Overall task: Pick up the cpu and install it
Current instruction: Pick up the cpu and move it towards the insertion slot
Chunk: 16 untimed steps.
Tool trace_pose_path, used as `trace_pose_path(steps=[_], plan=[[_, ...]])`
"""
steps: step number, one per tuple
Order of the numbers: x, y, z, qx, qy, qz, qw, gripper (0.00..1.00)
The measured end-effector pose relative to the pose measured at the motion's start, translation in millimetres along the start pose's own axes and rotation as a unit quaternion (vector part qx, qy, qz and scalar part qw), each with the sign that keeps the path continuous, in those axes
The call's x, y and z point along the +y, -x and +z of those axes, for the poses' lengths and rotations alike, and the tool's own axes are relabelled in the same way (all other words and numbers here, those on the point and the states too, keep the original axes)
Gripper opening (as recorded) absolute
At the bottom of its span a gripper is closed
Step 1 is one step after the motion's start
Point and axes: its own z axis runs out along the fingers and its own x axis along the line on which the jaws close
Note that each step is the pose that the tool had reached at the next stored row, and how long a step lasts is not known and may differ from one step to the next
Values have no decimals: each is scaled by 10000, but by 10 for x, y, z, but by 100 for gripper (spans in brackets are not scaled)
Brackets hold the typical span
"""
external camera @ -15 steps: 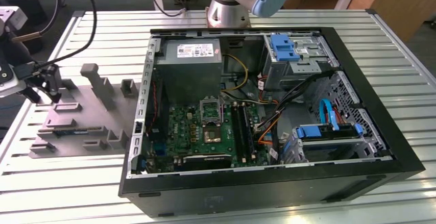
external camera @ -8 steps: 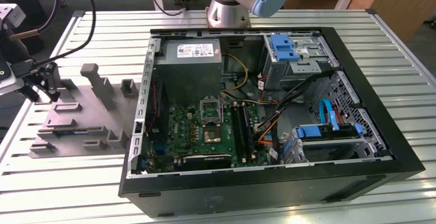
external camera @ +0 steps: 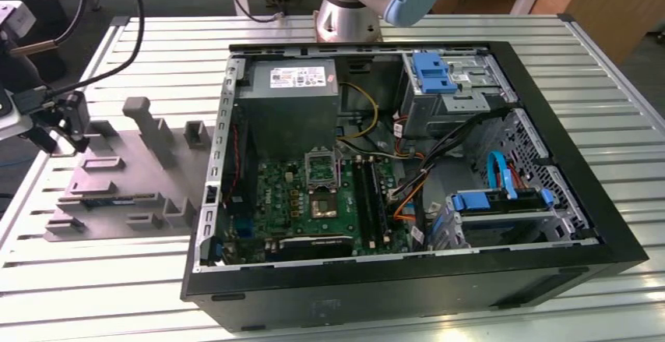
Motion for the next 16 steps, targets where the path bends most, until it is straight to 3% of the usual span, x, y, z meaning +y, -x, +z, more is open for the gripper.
trace_pose_path(steps=[16], plan=[[4, 0, -103, 0, 0, 0, 10000, 47]])
